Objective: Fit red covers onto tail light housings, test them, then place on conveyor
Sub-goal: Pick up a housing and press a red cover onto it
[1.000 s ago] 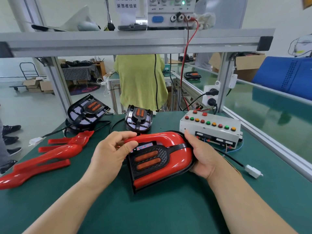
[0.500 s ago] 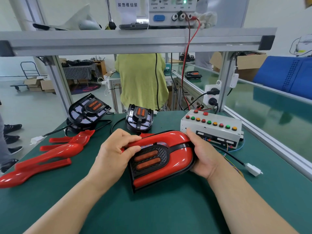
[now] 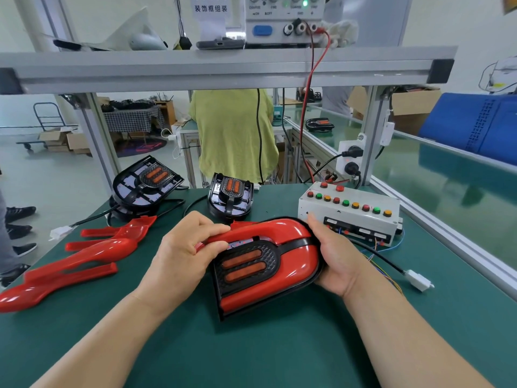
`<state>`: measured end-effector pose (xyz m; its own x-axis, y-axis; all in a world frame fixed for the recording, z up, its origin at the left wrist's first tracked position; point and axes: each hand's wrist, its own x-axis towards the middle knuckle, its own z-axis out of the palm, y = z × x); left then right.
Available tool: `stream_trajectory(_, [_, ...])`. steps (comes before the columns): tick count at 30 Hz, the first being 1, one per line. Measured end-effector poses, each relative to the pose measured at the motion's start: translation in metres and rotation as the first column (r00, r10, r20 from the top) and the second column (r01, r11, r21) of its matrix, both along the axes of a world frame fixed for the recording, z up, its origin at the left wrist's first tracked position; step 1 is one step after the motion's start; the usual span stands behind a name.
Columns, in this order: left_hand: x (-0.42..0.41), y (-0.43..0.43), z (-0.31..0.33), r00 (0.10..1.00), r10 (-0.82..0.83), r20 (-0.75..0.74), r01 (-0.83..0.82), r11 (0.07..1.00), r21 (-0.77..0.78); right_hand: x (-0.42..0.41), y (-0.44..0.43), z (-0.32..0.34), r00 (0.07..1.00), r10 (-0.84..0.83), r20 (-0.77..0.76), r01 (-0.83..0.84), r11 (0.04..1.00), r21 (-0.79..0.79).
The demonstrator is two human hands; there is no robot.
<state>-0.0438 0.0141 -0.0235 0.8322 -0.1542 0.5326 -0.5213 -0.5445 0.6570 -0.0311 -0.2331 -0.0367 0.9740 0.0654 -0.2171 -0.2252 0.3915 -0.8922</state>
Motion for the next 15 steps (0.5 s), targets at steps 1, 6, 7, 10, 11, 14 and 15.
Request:
stream_trajectory(1, [0.0,0.0,0.0,1.0,0.0,0.014,-0.001,1.0,0.007,0.0,0.0,0.0,1.0,0.001,-0.001,-0.001,1.0,0.001])
stream_trajectory(6, [0.001,0.0,-0.001,0.999,-0.007,0.04,0.006,1.0,0.027,-0.003,0.001,0.001,0.996,0.078,0.038,-0.078,0.997,0.013])
stream_trajectory(7, [0.001,-0.001,-0.002,0.999,-0.013,0.039,0.012,1.0,0.026,-0.005,0.002,0.003,0.994,0.096,0.047,-0.096,0.995,0.011])
stream_trajectory(10, [0.0,0.0,-0.004,0.999,-0.031,0.034,0.03,0.999,0.022,-0.009,0.002,0.005,0.993,0.107,0.057,-0.108,0.994,0.007])
stream_trajectory(11, [0.001,0.0,-0.005,0.999,-0.031,0.037,0.03,0.999,0.026,-0.009,0.002,0.005,0.992,0.109,0.06,-0.109,0.994,0.0])
stream_trajectory(14, [0.003,0.002,-0.006,0.999,-0.012,0.053,0.01,0.999,0.041,-0.01,0.003,0.007,0.991,0.118,0.067,-0.117,0.993,-0.007])
stream_trajectory(15, [0.004,0.002,-0.007,0.999,-0.008,0.052,0.006,0.999,0.044,-0.01,0.003,0.007,0.99,0.125,0.072,-0.124,0.992,-0.012])
